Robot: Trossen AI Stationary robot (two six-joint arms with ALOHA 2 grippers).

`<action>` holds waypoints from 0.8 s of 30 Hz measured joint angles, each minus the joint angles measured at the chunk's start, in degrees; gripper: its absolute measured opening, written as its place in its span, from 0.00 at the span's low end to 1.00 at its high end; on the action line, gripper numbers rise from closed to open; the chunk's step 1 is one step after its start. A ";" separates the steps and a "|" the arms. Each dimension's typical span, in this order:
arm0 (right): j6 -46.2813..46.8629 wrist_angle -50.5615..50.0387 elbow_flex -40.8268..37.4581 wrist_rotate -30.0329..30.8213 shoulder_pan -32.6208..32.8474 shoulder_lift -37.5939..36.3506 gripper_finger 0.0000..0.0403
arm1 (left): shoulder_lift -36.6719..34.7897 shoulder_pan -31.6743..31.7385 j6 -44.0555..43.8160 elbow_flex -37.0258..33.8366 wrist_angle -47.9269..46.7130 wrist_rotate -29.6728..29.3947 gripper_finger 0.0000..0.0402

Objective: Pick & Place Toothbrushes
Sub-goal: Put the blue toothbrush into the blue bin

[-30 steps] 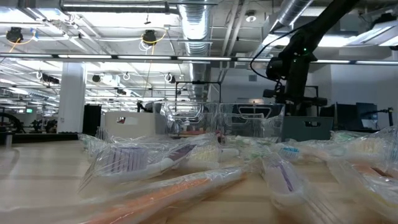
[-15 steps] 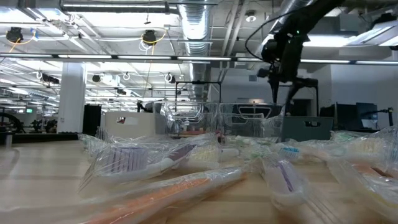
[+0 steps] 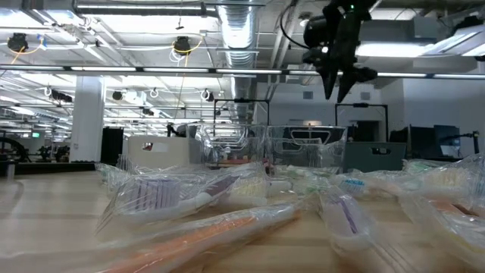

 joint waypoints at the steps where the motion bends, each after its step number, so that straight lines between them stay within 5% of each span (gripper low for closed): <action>1: 0.00 -0.79 -0.02 0.00 1.83 -0.23 0.34 | 0.00 0.00 0.00 0.00 0.00 0.00 0.02; 14: 10.32 -10.63 -0.04 5.14 34.25 -0.59 0.30 | 0.00 0.00 0.00 0.00 0.13 0.00 0.02; 24: 42.11 -10.21 -0.04 11.41 60.75 -0.59 0.30 | 0.02 0.00 -0.26 0.00 0.57 0.00 0.02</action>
